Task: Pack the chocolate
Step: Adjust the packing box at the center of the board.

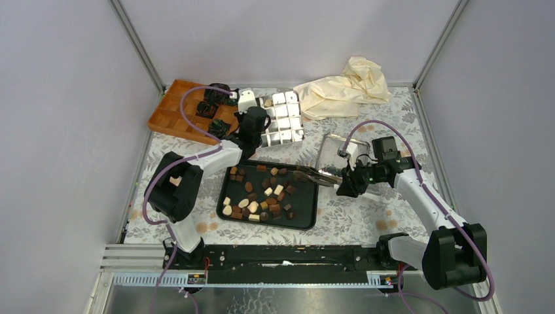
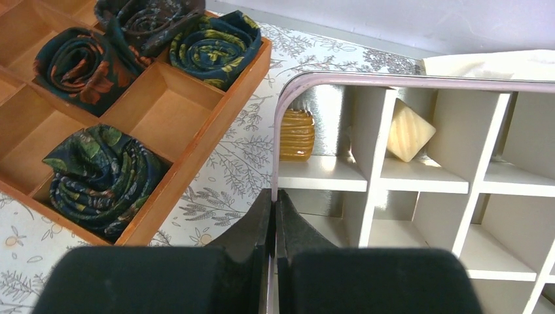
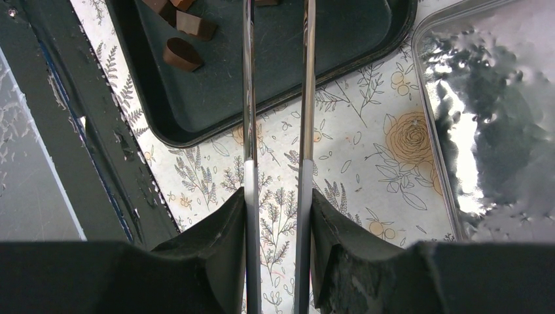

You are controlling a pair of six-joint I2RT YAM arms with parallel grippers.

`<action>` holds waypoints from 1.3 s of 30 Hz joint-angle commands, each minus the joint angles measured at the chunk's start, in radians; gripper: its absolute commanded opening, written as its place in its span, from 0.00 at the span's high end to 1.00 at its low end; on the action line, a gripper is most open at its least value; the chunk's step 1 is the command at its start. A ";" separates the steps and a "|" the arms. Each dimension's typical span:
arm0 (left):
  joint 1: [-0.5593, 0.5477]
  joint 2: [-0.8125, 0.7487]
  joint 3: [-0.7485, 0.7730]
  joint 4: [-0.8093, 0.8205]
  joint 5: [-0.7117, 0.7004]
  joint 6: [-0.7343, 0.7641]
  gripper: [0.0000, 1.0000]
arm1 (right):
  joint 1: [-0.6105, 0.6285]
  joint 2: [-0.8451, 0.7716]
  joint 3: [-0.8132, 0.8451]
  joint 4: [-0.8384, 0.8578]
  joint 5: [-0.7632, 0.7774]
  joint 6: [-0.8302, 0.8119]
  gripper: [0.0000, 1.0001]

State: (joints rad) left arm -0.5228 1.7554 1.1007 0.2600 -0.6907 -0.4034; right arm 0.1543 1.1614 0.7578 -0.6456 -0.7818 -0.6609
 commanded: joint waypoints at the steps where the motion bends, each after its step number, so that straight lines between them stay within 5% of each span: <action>1: -0.005 0.008 0.016 0.163 0.036 0.087 1.00 | -0.010 -0.033 0.012 -0.003 -0.063 -0.022 0.94; 21: -0.003 0.062 0.075 0.134 0.245 0.116 1.00 | -0.024 -0.049 0.015 -0.009 -0.074 -0.034 0.94; 32: -0.003 0.070 0.083 0.107 0.230 0.080 1.00 | -0.034 -0.055 0.017 -0.014 -0.084 -0.037 0.94; 39: -0.002 0.119 0.165 -0.060 0.210 0.009 1.00 | -0.035 -0.052 0.018 -0.016 -0.090 -0.038 0.94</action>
State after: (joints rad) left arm -0.5228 1.8496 1.1912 0.2424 -0.4526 -0.3233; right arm 0.1257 1.1313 0.7578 -0.6659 -0.8146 -0.6792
